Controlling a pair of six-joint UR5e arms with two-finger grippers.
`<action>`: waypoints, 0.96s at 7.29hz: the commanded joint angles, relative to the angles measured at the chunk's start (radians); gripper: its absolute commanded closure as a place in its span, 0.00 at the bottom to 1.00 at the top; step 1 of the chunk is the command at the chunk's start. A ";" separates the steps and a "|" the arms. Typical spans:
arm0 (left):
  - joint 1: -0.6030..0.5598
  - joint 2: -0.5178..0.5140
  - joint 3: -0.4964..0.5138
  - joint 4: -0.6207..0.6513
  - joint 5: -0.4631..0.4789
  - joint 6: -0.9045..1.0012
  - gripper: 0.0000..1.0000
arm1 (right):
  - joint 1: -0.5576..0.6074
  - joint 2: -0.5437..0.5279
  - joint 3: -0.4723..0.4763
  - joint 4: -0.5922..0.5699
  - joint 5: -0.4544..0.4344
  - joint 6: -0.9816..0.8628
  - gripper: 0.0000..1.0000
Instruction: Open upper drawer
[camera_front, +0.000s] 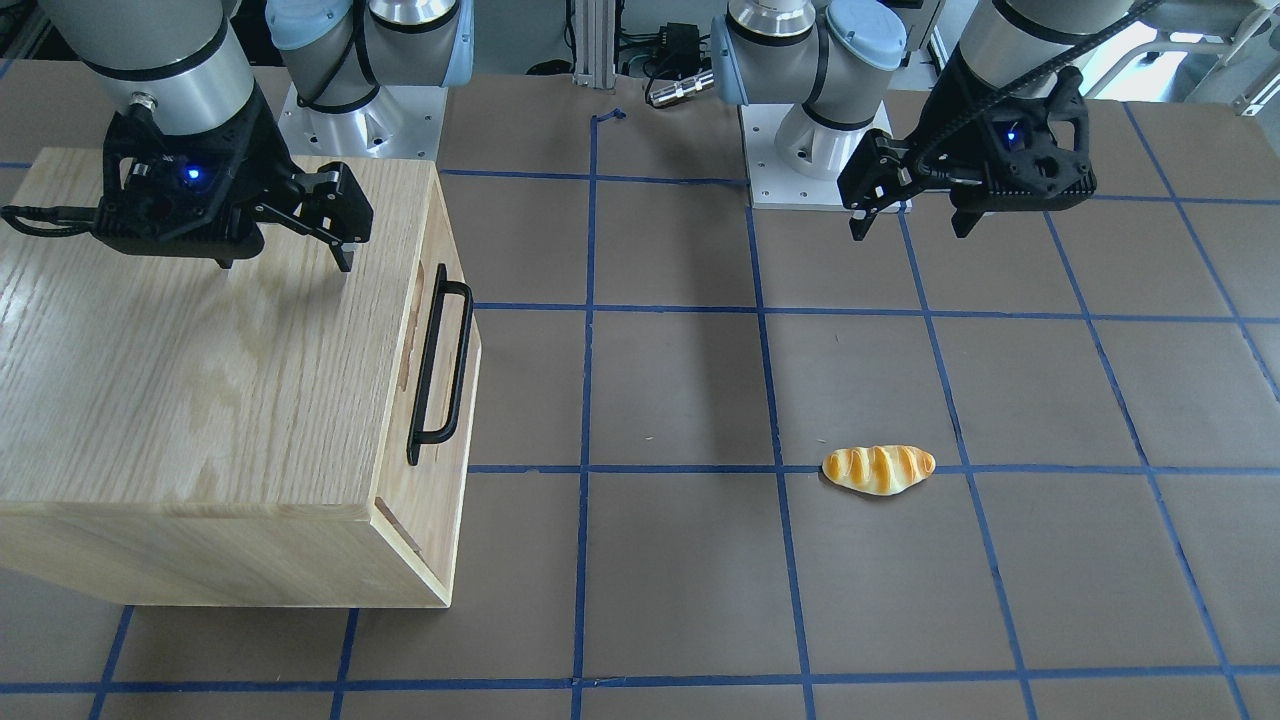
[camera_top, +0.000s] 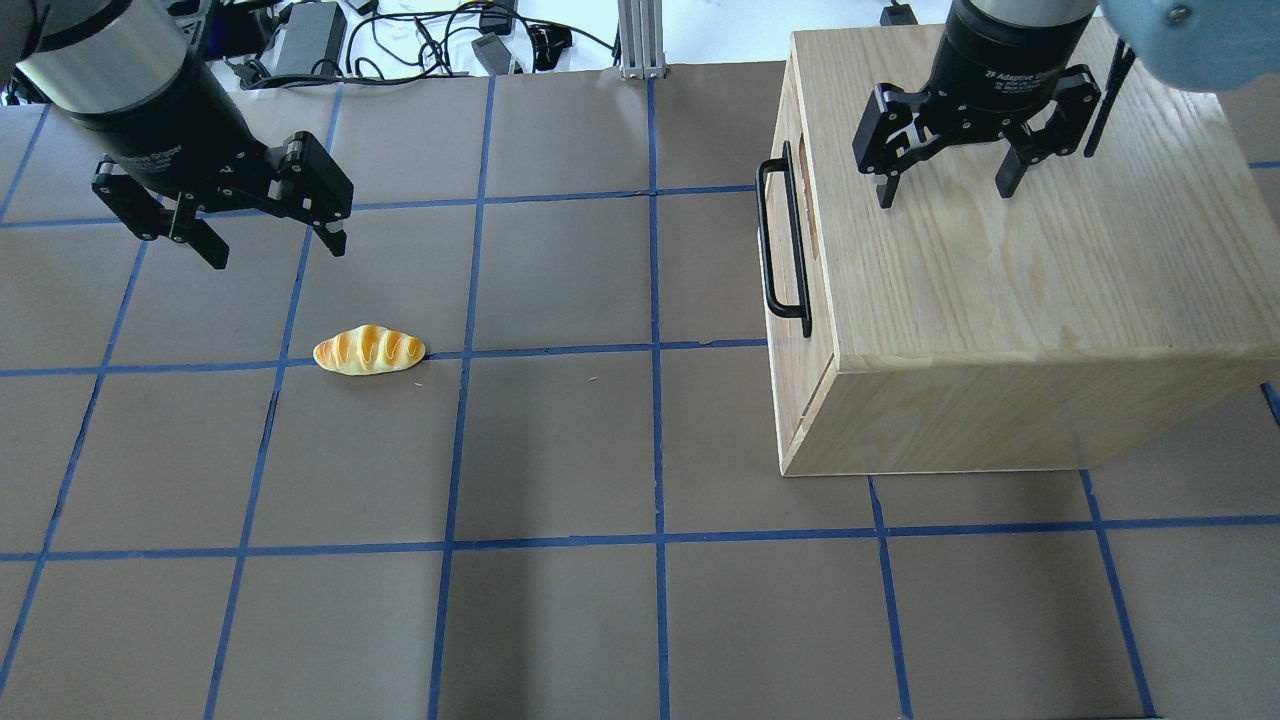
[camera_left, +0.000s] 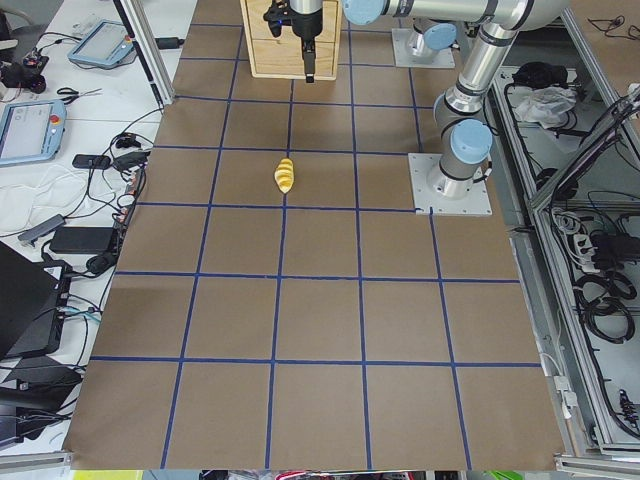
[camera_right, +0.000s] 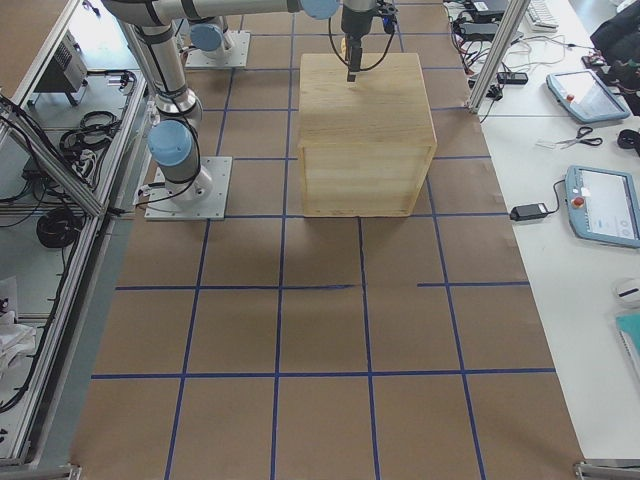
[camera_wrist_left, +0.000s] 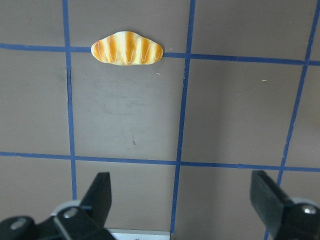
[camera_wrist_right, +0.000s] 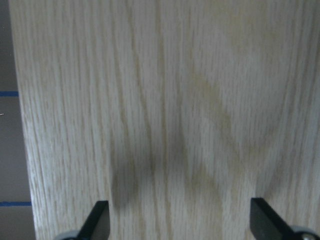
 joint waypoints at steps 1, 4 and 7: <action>-0.002 -0.006 -0.005 0.005 0.003 0.001 0.00 | 0.000 0.000 0.001 0.000 0.000 0.001 0.00; -0.010 -0.026 -0.015 0.011 0.028 0.001 0.00 | 0.000 0.000 0.000 0.000 0.000 0.000 0.00; -0.014 -0.066 -0.014 0.077 -0.004 -0.011 0.00 | 0.000 0.000 0.000 0.000 0.000 0.001 0.00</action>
